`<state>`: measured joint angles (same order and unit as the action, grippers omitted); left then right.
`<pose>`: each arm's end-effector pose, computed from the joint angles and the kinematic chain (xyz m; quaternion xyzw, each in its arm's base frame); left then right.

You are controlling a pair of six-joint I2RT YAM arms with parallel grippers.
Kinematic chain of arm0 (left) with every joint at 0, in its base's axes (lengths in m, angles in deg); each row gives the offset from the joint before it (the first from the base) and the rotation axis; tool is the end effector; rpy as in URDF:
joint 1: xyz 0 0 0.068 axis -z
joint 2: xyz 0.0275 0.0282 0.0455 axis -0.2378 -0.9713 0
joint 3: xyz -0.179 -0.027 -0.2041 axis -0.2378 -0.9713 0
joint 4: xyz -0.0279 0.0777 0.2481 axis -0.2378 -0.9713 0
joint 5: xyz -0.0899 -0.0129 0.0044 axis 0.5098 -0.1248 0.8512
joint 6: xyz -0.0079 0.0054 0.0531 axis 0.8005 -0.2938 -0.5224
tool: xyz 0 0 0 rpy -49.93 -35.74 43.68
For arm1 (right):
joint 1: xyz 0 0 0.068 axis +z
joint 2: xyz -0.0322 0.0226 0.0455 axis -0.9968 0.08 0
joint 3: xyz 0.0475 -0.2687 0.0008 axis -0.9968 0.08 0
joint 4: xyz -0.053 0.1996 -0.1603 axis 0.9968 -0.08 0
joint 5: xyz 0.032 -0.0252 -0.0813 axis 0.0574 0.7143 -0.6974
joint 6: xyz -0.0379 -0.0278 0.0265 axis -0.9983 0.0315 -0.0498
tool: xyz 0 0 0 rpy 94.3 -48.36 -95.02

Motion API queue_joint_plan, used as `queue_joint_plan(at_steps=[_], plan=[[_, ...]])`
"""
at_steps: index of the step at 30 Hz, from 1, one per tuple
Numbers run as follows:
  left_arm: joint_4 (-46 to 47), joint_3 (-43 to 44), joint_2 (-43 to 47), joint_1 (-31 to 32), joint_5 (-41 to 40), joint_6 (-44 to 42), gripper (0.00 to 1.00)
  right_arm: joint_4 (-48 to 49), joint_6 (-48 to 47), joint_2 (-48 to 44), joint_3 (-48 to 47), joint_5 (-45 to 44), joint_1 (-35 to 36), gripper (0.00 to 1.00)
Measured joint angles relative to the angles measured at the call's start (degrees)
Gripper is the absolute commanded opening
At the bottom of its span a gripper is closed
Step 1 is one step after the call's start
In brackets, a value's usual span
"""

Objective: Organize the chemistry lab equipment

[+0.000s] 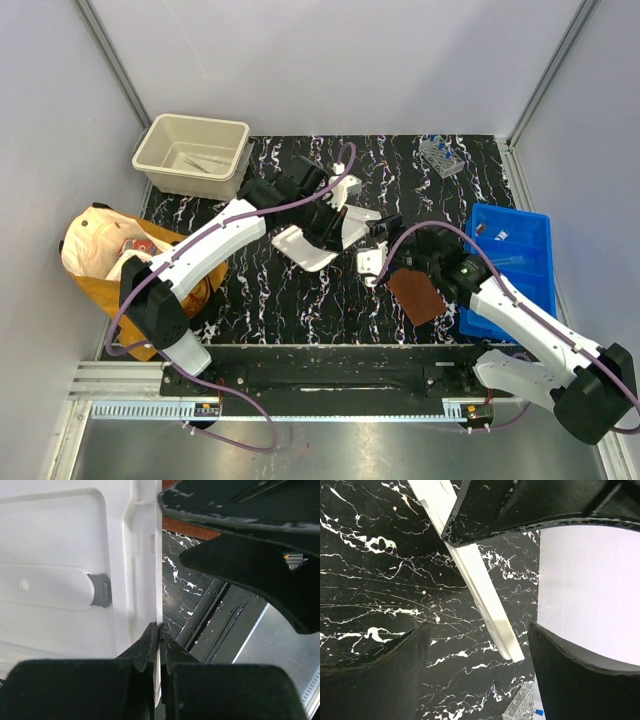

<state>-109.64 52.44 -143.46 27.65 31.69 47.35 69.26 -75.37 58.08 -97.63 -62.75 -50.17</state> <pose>0.2496 -0.2411 0.3344 0.3654 0.8493 -0.3195 0.2074 0.1795 0.1440 0.2926 -0.7277 0.4093 0.0005 0.5503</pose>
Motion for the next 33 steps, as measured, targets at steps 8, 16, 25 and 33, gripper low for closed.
queue_joint_plan(at_steps=[8,16,25,33], plan=[[0.02,0.0,0.02,0.0,0.85,0.66,0.0,0.26,-3.89,5.46,-1.51,-0.04,0.59,0.77],[0.04,0.0,0.07,0.0,2.51,0.92,0.0,0.13,-6.75,11.85,-5.66,-2.4,3.63,0.48],[2.08,0.22,3.34,-0.85,-0.37,3.87,0.45,1.95,-6.67,13.64,-3.98,-5.84,5.11,0.01],[3.08,8.04,7.28,-4.96,-10.84,8.11,0.63,5.31,3.87,12.09,-0.68,-1.97,5.44,0.0]])
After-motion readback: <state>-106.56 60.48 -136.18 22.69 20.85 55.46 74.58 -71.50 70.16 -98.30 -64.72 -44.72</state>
